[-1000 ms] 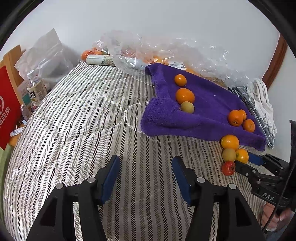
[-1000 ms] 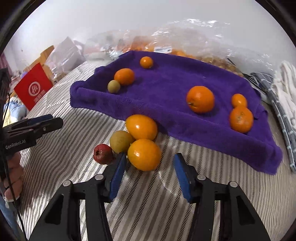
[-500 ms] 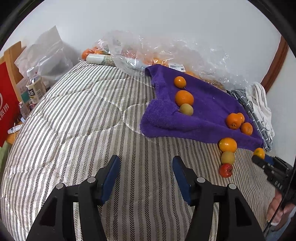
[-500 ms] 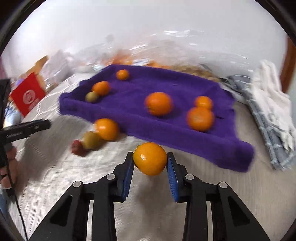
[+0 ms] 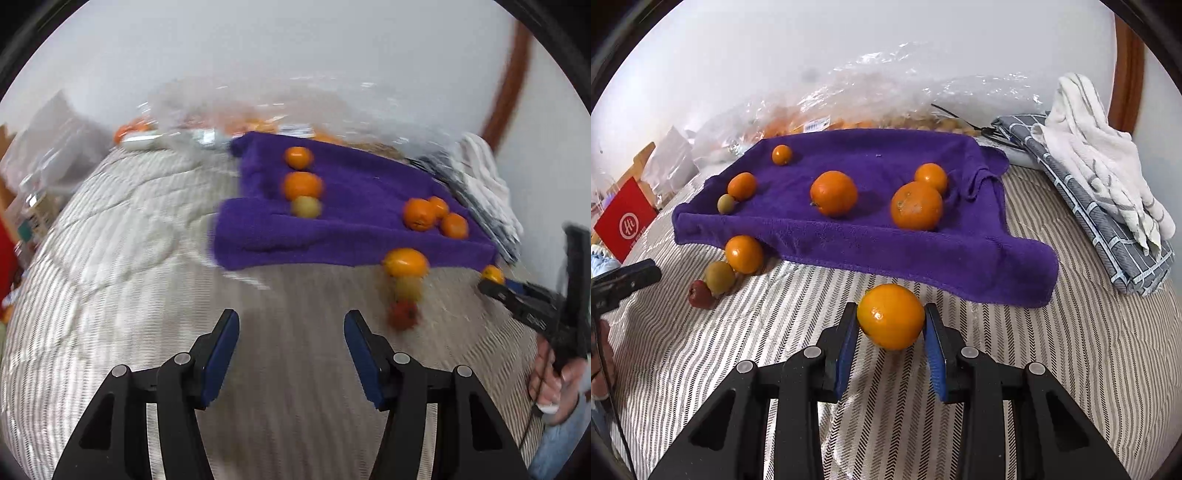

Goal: Organize fruits
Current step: 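Hold the orange in the right tool while the left tool grasps the red apple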

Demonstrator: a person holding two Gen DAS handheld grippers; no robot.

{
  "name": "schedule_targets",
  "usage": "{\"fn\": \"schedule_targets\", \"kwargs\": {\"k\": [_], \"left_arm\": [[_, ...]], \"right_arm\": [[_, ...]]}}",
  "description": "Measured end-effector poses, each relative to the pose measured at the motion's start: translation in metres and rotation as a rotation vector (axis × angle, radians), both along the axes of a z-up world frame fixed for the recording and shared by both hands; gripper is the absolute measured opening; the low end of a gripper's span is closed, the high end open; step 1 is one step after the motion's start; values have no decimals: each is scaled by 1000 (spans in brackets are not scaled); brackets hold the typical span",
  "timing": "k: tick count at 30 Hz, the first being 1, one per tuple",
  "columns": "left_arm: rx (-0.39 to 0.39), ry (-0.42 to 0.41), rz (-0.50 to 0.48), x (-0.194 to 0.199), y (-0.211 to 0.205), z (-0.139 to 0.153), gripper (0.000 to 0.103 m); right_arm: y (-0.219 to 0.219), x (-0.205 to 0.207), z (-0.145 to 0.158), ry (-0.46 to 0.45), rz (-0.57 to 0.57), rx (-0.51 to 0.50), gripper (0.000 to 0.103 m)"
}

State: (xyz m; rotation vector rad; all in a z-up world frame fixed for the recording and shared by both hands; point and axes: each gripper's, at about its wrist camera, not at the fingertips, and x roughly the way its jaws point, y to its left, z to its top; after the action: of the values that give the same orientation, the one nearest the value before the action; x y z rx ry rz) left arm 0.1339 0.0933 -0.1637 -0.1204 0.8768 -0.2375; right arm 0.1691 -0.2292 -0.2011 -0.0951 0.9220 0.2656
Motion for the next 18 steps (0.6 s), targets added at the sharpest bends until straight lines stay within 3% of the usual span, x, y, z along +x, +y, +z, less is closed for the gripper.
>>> {"fn": "schedule_targets", "kwargs": {"k": [2, 6, 10, 18], "left_arm": [[-5, -19, -45, -4, -16, 4, 57], [-82, 41, -108, 2, -40, 1, 57], [-23, 54, -95, 9, -59, -6, 57], [-35, 69, -78, 12, -65, -12, 56]], "right_arm": [[-2, 0, -1, 0, -11, -3, 35], [-7, 1, 0, 1, -31, 13, 35], [-12, 2, -1, 16, -49, 35, 35], [-13, 3, -3, 22, -58, 40, 35]]}}
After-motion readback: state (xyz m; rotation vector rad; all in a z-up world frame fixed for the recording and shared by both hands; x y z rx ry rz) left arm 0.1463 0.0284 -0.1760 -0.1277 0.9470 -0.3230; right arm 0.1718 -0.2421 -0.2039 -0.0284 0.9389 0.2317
